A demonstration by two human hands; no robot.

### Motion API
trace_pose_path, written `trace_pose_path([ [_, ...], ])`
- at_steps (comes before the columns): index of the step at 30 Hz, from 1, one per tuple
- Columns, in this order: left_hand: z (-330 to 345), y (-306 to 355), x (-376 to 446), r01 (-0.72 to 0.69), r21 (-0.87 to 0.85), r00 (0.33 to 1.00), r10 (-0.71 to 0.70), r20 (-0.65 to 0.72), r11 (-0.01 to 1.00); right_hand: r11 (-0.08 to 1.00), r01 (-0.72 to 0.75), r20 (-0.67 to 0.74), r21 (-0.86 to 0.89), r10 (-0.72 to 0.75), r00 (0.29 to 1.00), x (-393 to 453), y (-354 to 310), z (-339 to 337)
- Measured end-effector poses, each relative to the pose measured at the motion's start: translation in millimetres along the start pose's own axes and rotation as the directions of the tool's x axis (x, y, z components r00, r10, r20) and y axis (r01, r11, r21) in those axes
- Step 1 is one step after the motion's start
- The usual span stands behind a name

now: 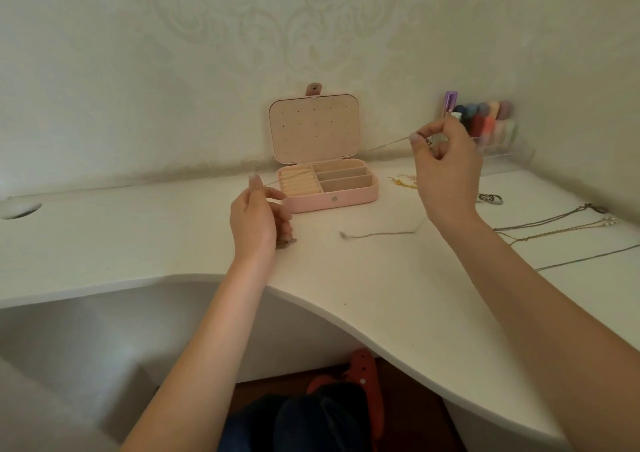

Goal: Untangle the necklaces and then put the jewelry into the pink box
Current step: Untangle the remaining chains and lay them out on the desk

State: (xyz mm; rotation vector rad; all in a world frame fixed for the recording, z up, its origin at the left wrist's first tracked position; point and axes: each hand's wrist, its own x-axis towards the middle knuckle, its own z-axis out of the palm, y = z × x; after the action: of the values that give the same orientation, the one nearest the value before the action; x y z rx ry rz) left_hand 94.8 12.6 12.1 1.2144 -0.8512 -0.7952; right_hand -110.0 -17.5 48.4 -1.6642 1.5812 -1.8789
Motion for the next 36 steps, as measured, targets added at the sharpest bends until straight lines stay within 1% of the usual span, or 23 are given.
trace_pose_path([
  [4,-1.6,-4.4,1.8,-0.045,0.068,0.997,0.049,-0.062,0.997,0.996,-0.077,-0.031,-0.039,0.076,0.997,2.6,6.6,-2.4],
  [6,-2.7,-6.6,5.3,-0.065,0.129,0.992,0.078,-0.099,0.990,0.994,-0.098,-0.061,-0.048,0.095,0.994,4.3,8.6,-4.2],
  [8,-3.1,-8.5,7.4,-0.092,0.193,0.987,0.115,-0.108,0.977,0.991,-0.126,-0.087,-0.043,0.122,0.989,6.2,9.6,-6.6],
  [10,-3.4,-10.7,7.7,-0.118,0.257,0.989,0.137,-0.059,0.959,0.986,-0.166,-0.128,-0.035,0.160,0.979,8.2,11.5,-9.0],
  [13,-4.6,-13.8,6.9,-0.152,0.340,0.988,0.140,0.059,0.928,0.967,-0.254,-0.192,-0.019,0.246,0.950,10.8,15.2,-14.1],
  [15,-5.6,-14.4,6.0,-0.160,0.360,0.986,0.134,0.097,0.919,0.950,-0.313,-0.215,-0.010,0.304,0.928,12.2,17.0,-17.9],
  [18,-7.1,-12.8,4.3,-0.150,0.365,0.984,0.103,0.147,0.919,0.939,-0.343,-0.249,0.030,0.339,0.907,14.5,19.1,-20.2],
  [22,-7.3,-12.7,3.5,-0.186,0.446,0.977,0.119,0.175,0.876,0.928,-0.364,-0.278,0.086,0.373,0.885,16.8,20.7,-20.1],
  [26,-7.4,-12.8,3.1,-0.222,0.547,0.975,0.166,0.150,0.807,0.911,-0.381,-0.299,0.156,0.411,0.861,18.0,19.4,-21.4],
  [28,-7.9,-12.1,2.7,-0.205,0.524,0.978,0.151,0.145,0.826,0.910,-0.380,-0.294,0.167,0.414,0.861,16.8,17.8,-20.4],
  [31,-5.9,-8.6,1.0,-0.171,0.420,0.978,0.100,0.185,0.891,0.906,-0.374,-0.249,0.199,0.416,0.875,12.9,13.0,-17.9],
  [33,-4.9,-4.9,-0.3,-0.136,0.353,0.975,0.062,0.212,0.926,0.913,-0.366,-0.155,0.182,0.394,0.906,10.6,9.1,-13.9],
  [36,-7.0,-1.0,-3.0,-0.094,0.259,0.966,0.025,0.259,0.961,0.950,-0.312,0.021,0.016,0.312,0.950,6.2,4.7,-6.0],
])
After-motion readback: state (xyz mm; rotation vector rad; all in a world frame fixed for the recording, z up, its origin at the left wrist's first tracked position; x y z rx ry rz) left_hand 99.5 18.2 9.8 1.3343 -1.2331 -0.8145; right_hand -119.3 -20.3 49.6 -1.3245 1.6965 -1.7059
